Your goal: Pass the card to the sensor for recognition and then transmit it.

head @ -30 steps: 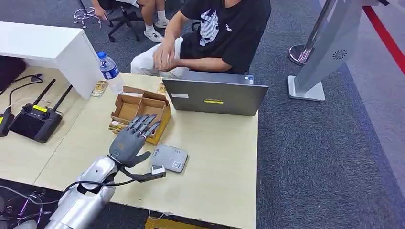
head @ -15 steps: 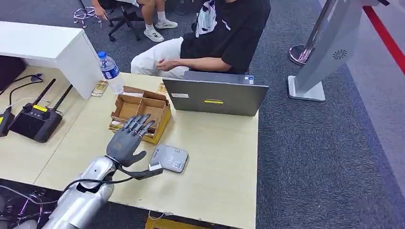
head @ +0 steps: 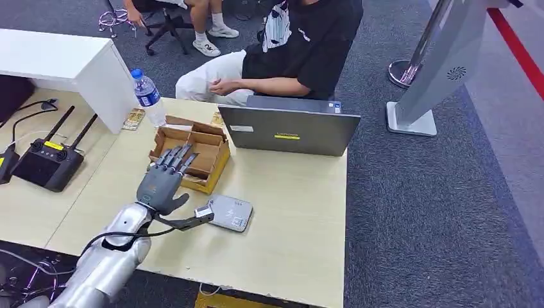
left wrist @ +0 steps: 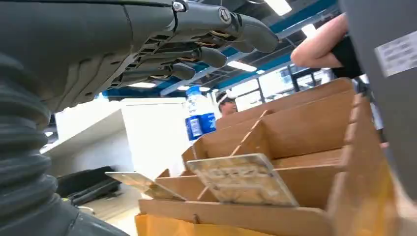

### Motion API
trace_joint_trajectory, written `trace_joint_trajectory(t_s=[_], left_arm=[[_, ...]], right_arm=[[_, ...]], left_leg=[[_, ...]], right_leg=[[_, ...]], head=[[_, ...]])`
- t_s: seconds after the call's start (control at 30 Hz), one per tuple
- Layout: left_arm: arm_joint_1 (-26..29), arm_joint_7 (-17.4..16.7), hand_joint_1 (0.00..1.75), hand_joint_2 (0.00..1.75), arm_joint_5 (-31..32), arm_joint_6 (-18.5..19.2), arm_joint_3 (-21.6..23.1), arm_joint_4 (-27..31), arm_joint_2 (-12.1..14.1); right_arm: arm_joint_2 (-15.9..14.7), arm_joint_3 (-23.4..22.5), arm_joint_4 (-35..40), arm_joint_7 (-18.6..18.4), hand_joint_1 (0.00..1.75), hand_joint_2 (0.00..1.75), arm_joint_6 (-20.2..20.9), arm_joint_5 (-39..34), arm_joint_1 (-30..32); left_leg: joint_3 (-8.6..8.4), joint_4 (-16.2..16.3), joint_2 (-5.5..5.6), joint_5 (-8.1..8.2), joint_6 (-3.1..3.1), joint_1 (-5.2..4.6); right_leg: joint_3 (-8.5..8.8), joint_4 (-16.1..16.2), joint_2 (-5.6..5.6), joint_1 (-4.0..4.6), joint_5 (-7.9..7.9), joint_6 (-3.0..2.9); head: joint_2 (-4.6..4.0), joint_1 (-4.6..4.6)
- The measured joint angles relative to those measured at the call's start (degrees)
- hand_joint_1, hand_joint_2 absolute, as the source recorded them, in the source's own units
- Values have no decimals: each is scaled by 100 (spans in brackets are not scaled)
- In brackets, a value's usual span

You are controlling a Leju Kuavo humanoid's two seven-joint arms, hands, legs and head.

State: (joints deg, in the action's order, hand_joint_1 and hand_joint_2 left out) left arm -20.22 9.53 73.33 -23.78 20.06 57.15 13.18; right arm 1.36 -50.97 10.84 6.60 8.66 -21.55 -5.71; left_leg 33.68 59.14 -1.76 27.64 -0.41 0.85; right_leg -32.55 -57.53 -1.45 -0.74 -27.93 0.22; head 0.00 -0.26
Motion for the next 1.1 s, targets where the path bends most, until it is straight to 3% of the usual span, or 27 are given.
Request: trace_joint_trajectory(t_s=[0.37, 0.63, 0.97, 1.0, 1.03, 1.07, 1.1], left_arm=[[-107, -28, 0, 175, -13, -83, -186, -472, -13], [-118, 271, 0, 175, -72, -231, -297, -596, -70], [-118, 387, 0, 175, -85, -297, -306, -644, -155], [-118, 391, 16, 175, -92, -295, -306, -651, -160], [-118, 393, 150, 175, -98, -291, -306, -653, -164], [-119, 400, 175, 175, -105, -277, -306, -653, -173], [-119, 402, 175, 175, -116, -264, -306, -655, -179]], right_arm=[[2, 0, 0, -2, 0, 175, -15, 63, -1], [2, 0, 0, -20, 0, 175, -33, 87, -4], [2, 0, 0, -20, 0, 175, -33, 98, -19], [2, 0, -2, -20, 0, 175, -33, 101, -19], [2, 0, -2, -20, 0, 175, -33, 101, -19], [2, 0, -2, -20, 0, 175, -33, 103, -19], [2, 0, -2, -22, 0, 175, -33, 101, -20]], left_leg=[[0, 0, 0, 0, 0, 0], [0, 0, 0, 0, 0, 0], [0, 0, 1, 0, 0, 0], [0, 0, 0, 0, 0, 0], [0, 0, 0, 0, 0, 0], [0, 0, 0, 0, 0, 0], [0, 0, 1, 0, 0, 0]], right_leg=[[0, 0, 0, 0, 0, 0], [0, 0, 0, 0, 0, 0], [0, 0, 0, 0, 0, 0], [0, 0, 0, 0, 0, 0], [0, 0, 0, 0, 0, 0], [0, 0, 0, 0, 0, 0], [0, 0, 0, 0, 0, 0]], head=[[0, 0], [0, 0], [0, 0], [0, 0], [0, 0], [0, 0], [0, 0]])
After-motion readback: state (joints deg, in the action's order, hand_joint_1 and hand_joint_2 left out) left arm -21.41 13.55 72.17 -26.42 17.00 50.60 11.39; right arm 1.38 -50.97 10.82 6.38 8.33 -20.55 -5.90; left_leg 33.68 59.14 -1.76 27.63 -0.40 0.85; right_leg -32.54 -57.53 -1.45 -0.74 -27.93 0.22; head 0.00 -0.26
